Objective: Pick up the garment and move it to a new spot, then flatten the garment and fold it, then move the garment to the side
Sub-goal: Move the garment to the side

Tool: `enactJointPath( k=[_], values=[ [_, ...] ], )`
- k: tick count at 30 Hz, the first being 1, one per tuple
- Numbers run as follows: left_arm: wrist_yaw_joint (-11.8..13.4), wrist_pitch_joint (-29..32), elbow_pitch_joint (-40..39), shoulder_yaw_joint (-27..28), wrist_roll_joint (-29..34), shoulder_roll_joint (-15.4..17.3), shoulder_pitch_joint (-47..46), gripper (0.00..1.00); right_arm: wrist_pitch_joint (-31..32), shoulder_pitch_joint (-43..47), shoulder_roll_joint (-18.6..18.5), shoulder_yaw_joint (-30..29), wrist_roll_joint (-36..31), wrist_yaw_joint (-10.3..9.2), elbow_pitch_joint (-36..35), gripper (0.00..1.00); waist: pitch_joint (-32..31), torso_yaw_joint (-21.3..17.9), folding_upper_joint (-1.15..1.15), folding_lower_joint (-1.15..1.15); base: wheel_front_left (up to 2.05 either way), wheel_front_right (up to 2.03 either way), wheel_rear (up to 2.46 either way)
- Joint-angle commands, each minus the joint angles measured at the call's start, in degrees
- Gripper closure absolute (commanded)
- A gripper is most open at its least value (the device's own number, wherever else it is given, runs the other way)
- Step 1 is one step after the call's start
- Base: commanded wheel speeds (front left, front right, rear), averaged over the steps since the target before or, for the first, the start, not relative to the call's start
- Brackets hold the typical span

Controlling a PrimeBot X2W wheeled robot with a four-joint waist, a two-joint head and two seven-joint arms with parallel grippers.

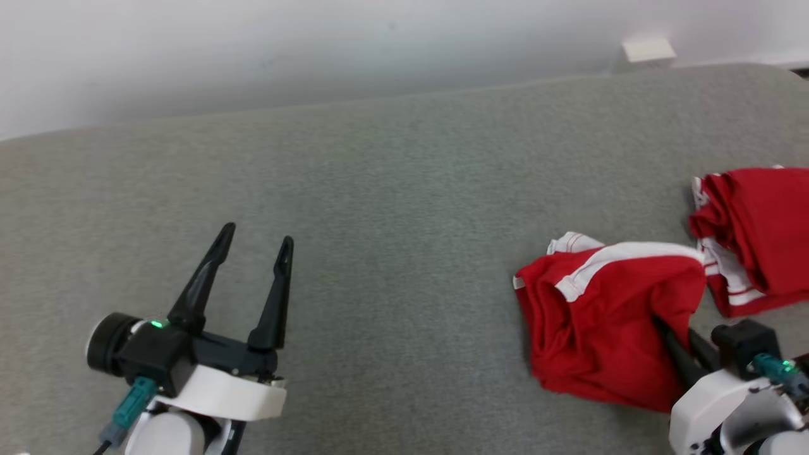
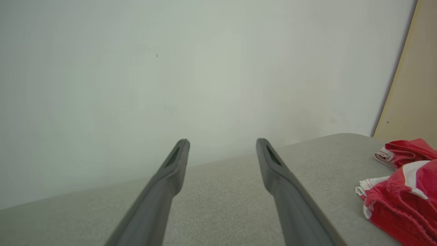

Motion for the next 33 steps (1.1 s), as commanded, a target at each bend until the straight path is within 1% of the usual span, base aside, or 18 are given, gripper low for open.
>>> enactJointPath(
  k=[1,3,7,11,15,16,19,21,22,23,24,25,29,30,31,33],
  values=[
    [-0.2,-0.1,-0.2,-0.2,0.3,0.6,-0.7,0.0,-0.1,-1.8,-0.9,-0.2,0.2,-0.19,-0.4,1.0,2.0,-1.8,0.0,0.0,0.0,0.0,0.0],
    [-0.5,-0.1,-0.4,-0.6,0.4,0.7,-1.5,0.0,-0.5,-3.6,-2.4,-0.5,-0.4,-0.19,-0.7,1.0,3.2,-1.9,0.0,0.0,0.0,0.0,0.0],
    [-0.9,-0.1,-0.7,-1.9,0.6,0.9,-3.6,0.0,-0.7,-8.1,-6.8,-2.4,-1.1,-0.19,-0.8,1.0,6.0,-1.1,0.0,0.0,0.0,0.0,0.0],
    [-1.6,-0.1,-0.8,-3.5,0.6,0.9,-6.1,0.0,1.0,-11.4,-12.9,-7.4,-1.7,-0.19,-2.1,1.0,8.8,0.6,0.0,0.0,0.0,0.0,0.0],
    [-2.1,-0.1,-1.2,-5.0,0.8,1.1,-8.3,0.0,3.1,-13.2,-17.4,-13.3,-1.9,-0.2,-0.7,1.0,11.7,2.1,0.0,0.0,0.0,0.0,0.0],
    [-2.2,-0.1,-1.3,-5.3,0.7,1.2,-8.9,0.0,3.5,-13.6,-18.1,-14.5,-2.3,-0.2,0.1,1.0,12.4,2.4,0.0,0.0,0.0,0.0,0.0],
    [-2.4,-0.1,-1.4,-6.0,0.4,1.5,-10.4,0.0,3.8,-15.0,-18.4,-18.8,-3.9,-0.2,3.7,1.0,14.3,3.3,0.0,0.0,0.0,0.0,0.0],
    [-2.6,-0.1,-1.4,-6.5,0.0,1.6,-11.5,0.0,2.3,-16.7,-17.2,-21.3,-5.8,-0.19,6.2,1.0,15.5,3.8,0.0,0.0,0.0,0.0,0.0],
    [-2.7,-0.1,-1.2,-6.6,-0.1,1.8,-11.9,0.0,2.4,-16.8,-16.4,-22.5,-6.7,-0.19,8.2,0.95,15.9,4.0,0.0,0.0,0.0,0.0,0.0],
    [-2.8,-0.1,-1.2,-6.8,-0.3,1.9,-12.3,0.0,2.2,-17.3,-15.4,-23.9,-7.8,-0.2,9.9,0.77,16.2,4.3,0.0,0.0,0.0,0.0,0.0],
    [-2.7,-0.1,-1.1,-7.1,-0.3,1.9,-12.7,0.0,1.4,-18.0,-14.6,-24.9,-9.1,-0.19,11.1,0.12,16.5,4.5,0.0,0.0,0.0,0.0,0.0],
    [-2.8,-0.1,-0.9,-7.2,-0.5,2.0,-13.0,0.0,1.0,-18.5,-13.8,-26.3,-10.2,-0.2,12.7,0.0,16.6,4.7,0.0,0.0,0.0,0.0,0.0],
    [-2.9,-0.1,-0.5,-7.5,-0.7,2.1,-13.4,0.0,-1.6,-18.8,-10.0,-31.9,-14.2,-0.19,17.1,0.0,16.2,5.2,0.0,0.0,0.0,0.0,0.0],
    [-2.8,-0.1,-0.3,-7.4,-0.7,2.1,-13.3,0.0,-2.6,-18.7,-9.3,-33.1,-15.2,-0.19,17.5,0.0,15.8,5.3,0.0,0.0,0.0,0.0,0.0],
    [-2.8,-0.1,-0.3,-7.4,-0.7,2.1,-13.3,0.0,-2.6,-18.7,-9.3,-33.1,-15.2,-0.19,17.5,0.0,15.8,5.3,0.0,0.0,0.0,0.0,0.0],
    [-2.5,-0.1,-0.1,-7.1,-0.7,2.1,-12.4,0.0,-3.8,-17.7,-7.5,-35.8,-16.4,-0.19,18.2,0.0,14.7,5.2,0.0,0.0,0.0,0.0,0.0]
  ],
)
